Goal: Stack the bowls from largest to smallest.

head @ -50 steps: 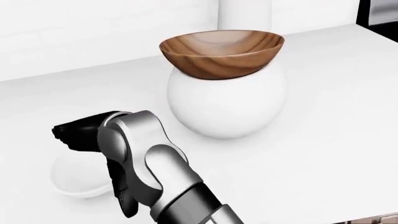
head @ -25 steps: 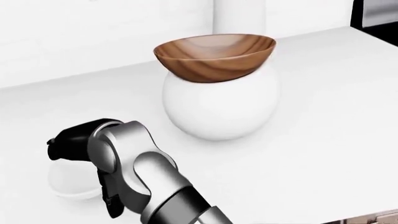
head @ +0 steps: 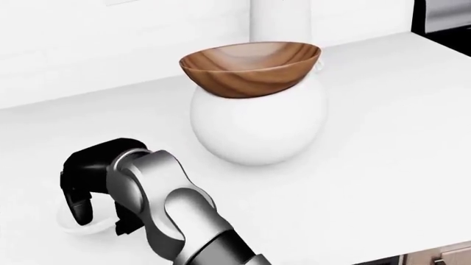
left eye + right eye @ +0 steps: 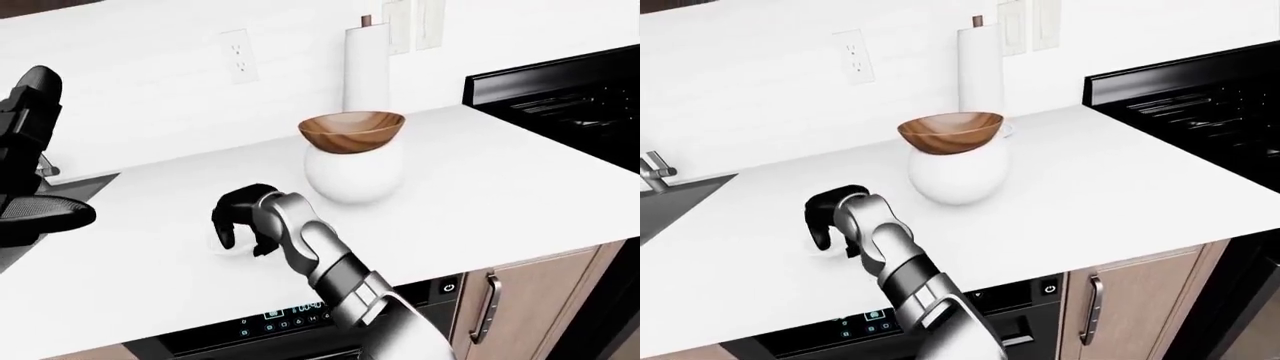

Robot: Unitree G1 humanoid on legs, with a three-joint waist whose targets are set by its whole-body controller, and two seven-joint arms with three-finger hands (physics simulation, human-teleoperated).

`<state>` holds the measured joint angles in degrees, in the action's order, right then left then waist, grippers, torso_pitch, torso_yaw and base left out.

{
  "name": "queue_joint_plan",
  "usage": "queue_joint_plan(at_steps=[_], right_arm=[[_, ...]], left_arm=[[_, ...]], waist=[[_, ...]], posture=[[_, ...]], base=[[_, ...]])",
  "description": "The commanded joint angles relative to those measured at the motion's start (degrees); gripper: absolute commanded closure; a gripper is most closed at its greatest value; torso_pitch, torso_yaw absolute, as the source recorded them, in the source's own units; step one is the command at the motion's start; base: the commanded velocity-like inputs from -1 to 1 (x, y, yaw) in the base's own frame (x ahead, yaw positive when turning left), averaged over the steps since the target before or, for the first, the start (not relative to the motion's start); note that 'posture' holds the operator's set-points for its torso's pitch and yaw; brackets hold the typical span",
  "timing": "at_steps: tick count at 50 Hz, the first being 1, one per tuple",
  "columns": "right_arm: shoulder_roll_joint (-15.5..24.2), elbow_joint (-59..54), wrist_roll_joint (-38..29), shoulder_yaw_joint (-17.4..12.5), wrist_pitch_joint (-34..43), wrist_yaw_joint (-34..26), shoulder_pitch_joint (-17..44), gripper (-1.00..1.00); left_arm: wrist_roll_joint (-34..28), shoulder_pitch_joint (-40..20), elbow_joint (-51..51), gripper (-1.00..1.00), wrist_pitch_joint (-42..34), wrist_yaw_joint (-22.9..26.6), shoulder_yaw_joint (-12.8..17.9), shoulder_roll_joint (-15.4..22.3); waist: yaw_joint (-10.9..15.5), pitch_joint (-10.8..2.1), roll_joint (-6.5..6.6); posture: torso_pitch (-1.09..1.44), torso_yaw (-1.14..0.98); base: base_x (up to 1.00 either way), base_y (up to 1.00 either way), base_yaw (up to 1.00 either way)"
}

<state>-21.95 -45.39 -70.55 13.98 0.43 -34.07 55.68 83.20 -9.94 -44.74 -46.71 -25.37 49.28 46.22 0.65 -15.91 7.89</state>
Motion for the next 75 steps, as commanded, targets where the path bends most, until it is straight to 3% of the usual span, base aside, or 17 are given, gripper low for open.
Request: queue_joint_plan(at_steps=[1,5,6,9,16,20,26,35,42,50,63,75], right_arm=[[-0.2,-0.3,-1.5,1.1,-0.5,-3.2,-1.1,0.37],[0.3,2.5,-3.1,1.6,-2.4,-2.4,-4.3,0.41],[0.7,3.1,-3.4,1.5,-2.9,-1.6,-4.9,0.55],[1.6,4.9,-4.3,1.7,-3.9,-1.1,-7.1,0.73],[2.9,9.6,-5.4,2.1,-5.8,-0.6,-12.1,0.81],[3.2,12.5,-6.0,2.6,-6.6,-0.3,-14.4,1.0],[3.5,15.6,-6.3,2.9,-7.8,2.1,-17.1,1.0],[5.2,20.9,-4.8,2.4,-8.4,3.0,-19.4,1.0],[6.2,23.9,-2.8,1.3,-8.7,4.0,-17.7,0.98],[5.9,30.8,-1.4,1.0,-7.0,0.4,-16.4,0.96],[5.8,35.2,0.9,-0.8,-6.1,2.7,-10.2,0.95],[5.6,40.9,3.4,-2.7,-1.0,-5.0,-2.3,0.95]], left_arm=[[-0.8,-0.9,0.1,-1.0,1.4,0.3,0.7,0.9],[-1.5,-1.1,0.0,-1.0,1.5,0.5,0.2,0.5],[-1.6,-1.2,0.0,-1.0,1.5,0.4,0.0,0.4],[-2.0,-1.4,-0.2,-1.0,1.6,0.3,-0.6,0.2],[-0.6,-2.2,-1.0,-1.0,1.5,-1.7,-1.3,0.8],[0.4,-2.2,-1.5,-1.0,1.5,-2.8,-1.2,1.2],[2.2,-2.0,-1.8,-1.0,1.7,-3.8,-0.5,2.2],[2.6,-2.7,-2.4,-1.0,1.9,-5.1,-1.8,2.5],[2.0,-3.2,-2.9,-1.0,1.9,-5.5,-3.1,2.0],[1.9,-3.3,-3.2,-1.0,1.8,-5.8,-3.4,1.8],[1.8,-3.4,-3.2,-1.0,1.8,-5.7,-3.6,1.7],[2.7,-4.1,-3.1,-1.0,2.0,-6.7,-3.9,2.4]], waist=[[0.1,0.37,0.11],[0.1,0.28,0.11],[0.1,0.27,0.1],[0.1,0.18,0.07],[0.5,0.1,-0.24],[0.7,-0.05,-0.38],[0.9,-0.11,-0.53],[1.0,-0.07,-0.83],[1.2,0.14,-1.27],[1.4,0.51,-1.94],[1.1,0.77,-2.33],[0.9,0.94,-2.42]], posture=[[-0.38,0.0],[-0.38,0.0],[-0.38,0.0],[-0.38,0.0],[-0.38,0.0],[-0.38,0.0],[-0.38,0.0],[-0.38,0.0],[-0.38,0.0],[-0.38,0.0],[-0.38,0.0],[-0.38,0.0]], base=[[0.0,0.0,0.0],[0.0,0.0,0.0],[0.0,0.0,0.0],[0.0,0.0,0.0],[0.0,0.0,0.0],[0.0,0.0,0.0],[0.0,0.0,0.0],[0.0,0.0,0.0],[0.0,0.0,0.0],[0.0,0.0,0.0],[0.0,0.0,0.0],[0.0,0.0,0.0]])
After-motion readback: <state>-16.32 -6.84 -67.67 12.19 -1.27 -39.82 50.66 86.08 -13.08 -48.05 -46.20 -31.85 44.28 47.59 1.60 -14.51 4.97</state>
